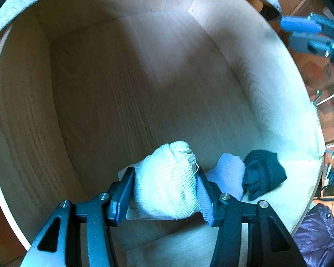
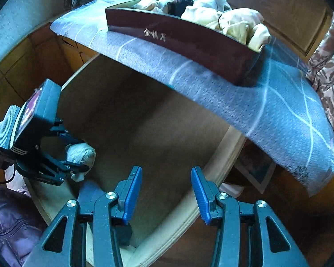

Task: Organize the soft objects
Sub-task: 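Move the right tool down into the drawer toward the dark grey sock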

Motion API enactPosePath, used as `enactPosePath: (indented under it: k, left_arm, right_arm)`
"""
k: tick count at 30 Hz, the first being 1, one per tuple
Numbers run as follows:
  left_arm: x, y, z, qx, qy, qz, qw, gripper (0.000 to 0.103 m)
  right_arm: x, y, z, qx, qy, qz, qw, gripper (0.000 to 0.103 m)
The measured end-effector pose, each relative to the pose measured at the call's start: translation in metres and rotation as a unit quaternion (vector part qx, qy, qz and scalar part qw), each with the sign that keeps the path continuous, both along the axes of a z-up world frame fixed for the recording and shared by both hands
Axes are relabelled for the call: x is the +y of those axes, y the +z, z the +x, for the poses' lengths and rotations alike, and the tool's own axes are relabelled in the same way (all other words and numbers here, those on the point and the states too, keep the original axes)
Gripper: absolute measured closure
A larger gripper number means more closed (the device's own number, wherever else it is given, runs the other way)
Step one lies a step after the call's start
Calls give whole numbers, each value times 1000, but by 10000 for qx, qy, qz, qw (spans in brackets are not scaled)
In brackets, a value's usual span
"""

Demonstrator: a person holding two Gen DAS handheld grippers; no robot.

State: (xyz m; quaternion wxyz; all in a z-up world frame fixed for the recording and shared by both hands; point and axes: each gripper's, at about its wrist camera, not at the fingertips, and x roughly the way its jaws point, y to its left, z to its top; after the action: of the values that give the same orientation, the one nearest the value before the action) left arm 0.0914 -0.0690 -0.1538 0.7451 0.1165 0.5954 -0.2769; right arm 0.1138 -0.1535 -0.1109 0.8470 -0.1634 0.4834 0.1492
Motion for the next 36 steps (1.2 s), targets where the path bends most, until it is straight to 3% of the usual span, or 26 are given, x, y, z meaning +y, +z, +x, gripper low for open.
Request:
enactPosePath:
  k: [6,14,23,36]
  left_arm:
    - [14,13,-7,-199,136,-214,9995,50]
    - [33,36,-19,-603,361,-428,9966,50]
    - [52,65,-25,-880,515,-665,9926,50]
    - [76,120,-38,-1587,839,-984,9788,50]
  right_arm:
    - [-4,-12,-1,164,6,12,9999,56]
    - [7,-56,-12,986,-81,183,9949,56]
    - [27,-93,-29,1396,17,238,9899,56]
    - [40,-128,-32,1817,-287,155,9828,56]
